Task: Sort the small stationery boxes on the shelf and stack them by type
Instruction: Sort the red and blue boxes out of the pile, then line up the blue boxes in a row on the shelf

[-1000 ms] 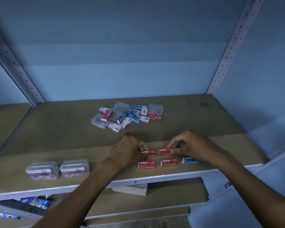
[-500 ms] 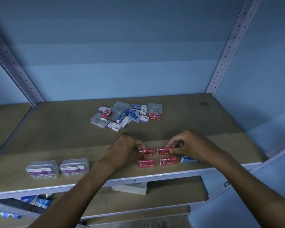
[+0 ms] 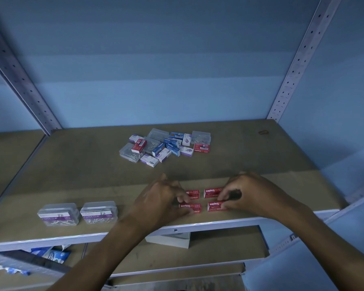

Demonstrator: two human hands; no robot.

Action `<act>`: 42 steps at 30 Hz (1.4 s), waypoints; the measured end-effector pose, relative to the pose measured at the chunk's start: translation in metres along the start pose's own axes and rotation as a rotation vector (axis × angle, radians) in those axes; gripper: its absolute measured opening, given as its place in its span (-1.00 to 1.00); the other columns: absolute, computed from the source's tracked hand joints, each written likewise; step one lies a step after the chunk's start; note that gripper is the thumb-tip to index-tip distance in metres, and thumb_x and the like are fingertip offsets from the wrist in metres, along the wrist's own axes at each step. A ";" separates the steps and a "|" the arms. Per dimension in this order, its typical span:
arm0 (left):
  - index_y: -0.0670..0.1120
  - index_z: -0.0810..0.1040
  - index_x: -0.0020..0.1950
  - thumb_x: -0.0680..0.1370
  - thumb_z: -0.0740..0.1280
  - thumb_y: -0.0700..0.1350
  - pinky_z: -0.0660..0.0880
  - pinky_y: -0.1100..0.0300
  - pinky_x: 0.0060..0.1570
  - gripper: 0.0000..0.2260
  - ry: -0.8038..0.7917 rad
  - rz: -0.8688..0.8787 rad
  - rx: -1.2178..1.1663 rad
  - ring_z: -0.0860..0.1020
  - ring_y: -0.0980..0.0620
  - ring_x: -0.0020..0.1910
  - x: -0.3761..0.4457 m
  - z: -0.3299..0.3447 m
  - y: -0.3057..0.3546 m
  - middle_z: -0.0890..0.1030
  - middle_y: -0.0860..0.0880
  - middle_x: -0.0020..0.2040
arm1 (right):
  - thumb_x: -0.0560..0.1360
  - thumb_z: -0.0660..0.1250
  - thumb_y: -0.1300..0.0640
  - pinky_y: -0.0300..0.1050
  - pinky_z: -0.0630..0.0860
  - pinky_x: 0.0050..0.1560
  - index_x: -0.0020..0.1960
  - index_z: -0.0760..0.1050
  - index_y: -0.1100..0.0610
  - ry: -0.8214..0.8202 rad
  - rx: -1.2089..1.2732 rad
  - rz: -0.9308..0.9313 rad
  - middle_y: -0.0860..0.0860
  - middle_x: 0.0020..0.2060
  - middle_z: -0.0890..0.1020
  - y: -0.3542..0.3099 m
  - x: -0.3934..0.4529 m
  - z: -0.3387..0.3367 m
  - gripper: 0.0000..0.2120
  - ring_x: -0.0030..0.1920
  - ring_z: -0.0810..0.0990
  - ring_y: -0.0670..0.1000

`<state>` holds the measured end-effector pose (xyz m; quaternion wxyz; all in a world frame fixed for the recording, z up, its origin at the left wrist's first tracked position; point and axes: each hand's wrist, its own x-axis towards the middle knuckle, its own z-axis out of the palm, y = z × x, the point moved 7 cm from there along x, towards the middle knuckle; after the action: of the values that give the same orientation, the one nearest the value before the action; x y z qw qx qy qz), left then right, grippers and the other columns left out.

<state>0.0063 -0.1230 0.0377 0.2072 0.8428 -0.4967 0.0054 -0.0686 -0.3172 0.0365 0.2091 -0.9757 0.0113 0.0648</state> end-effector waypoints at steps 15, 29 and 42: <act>0.16 0.64 0.05 0.46 0.36 0.24 0.47 0.20 -0.01 -0.74 0.079 -0.065 -0.034 0.48 0.14 -0.05 0.014 -0.004 -0.013 0.60 0.19 -0.10 | 0.43 0.50 -0.18 -0.31 0.53 -0.11 0.11 0.66 -0.25 0.101 0.071 0.028 -0.41 -0.08 0.61 0.007 0.012 -0.014 -0.75 -0.06 0.57 -0.31; 0.12 0.69 0.00 0.49 0.41 0.13 0.41 0.31 -0.05 -0.84 -0.010 -0.088 -0.149 0.50 0.18 -0.10 0.025 0.008 -0.023 0.66 0.16 -0.11 | 0.48 0.49 -0.10 -0.25 0.62 -0.07 0.04 0.71 -0.19 0.014 0.043 0.069 -0.28 -0.05 0.71 0.009 0.025 -0.003 -0.86 -0.10 0.63 -0.27; -0.01 0.69 -0.06 0.46 0.44 0.04 0.47 0.23 -0.14 -0.84 0.234 -0.575 -0.063 0.63 0.01 -0.09 0.045 -0.051 -0.108 0.70 0.01 -0.05 | 0.48 0.42 -0.12 -0.15 0.58 0.09 0.12 0.67 -0.08 0.251 0.262 0.210 -0.21 0.01 0.72 -0.016 0.119 0.001 -0.74 -0.02 0.66 -0.18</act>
<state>0.1301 -0.0971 0.0572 0.2821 0.9356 -0.2105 0.0282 0.0501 -0.3016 0.0268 0.3231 -0.9341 0.1471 -0.0376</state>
